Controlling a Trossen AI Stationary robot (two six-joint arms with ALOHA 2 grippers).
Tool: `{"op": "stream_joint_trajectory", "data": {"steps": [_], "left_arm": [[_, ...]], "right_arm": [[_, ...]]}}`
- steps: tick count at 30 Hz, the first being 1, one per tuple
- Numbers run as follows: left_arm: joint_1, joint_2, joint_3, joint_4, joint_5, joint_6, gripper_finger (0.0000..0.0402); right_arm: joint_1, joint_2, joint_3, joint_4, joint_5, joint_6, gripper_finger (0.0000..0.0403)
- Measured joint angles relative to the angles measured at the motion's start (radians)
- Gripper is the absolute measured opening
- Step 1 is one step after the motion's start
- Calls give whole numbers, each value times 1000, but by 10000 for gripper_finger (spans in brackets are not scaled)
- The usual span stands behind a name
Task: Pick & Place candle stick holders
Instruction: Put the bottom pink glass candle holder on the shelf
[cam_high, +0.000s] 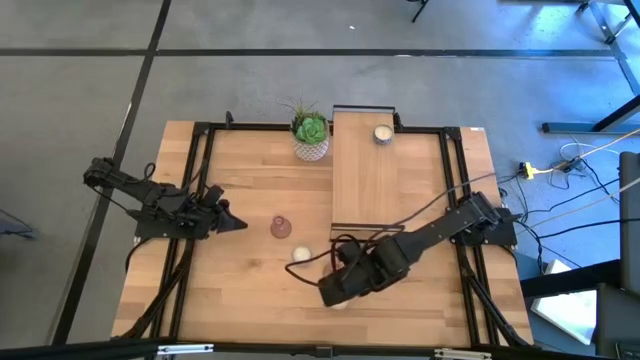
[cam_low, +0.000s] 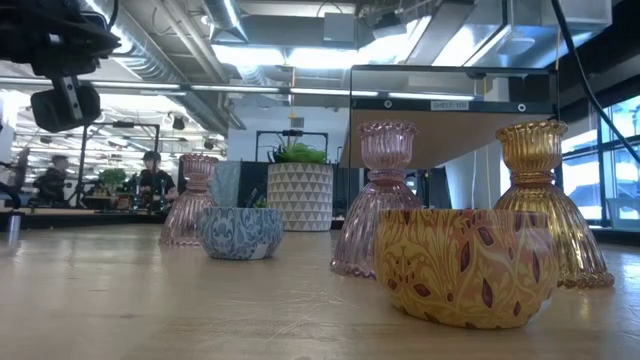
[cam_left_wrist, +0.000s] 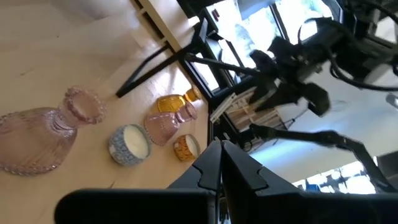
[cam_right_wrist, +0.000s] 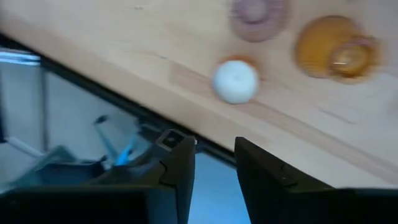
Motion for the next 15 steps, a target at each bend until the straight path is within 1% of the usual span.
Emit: {"op": "stream_joint_trajectory", "data": {"steps": [5, 15], "left_arm": [[-4, 0, 0, 0, 0, -24, 6], [-32, 0, 0, 0, -7, -27, 6]], "right_arm": [[-2, 0, 0, 135, 0, 0, 117], [-2, 0, 0, 380, 0, 0, 117]]}}
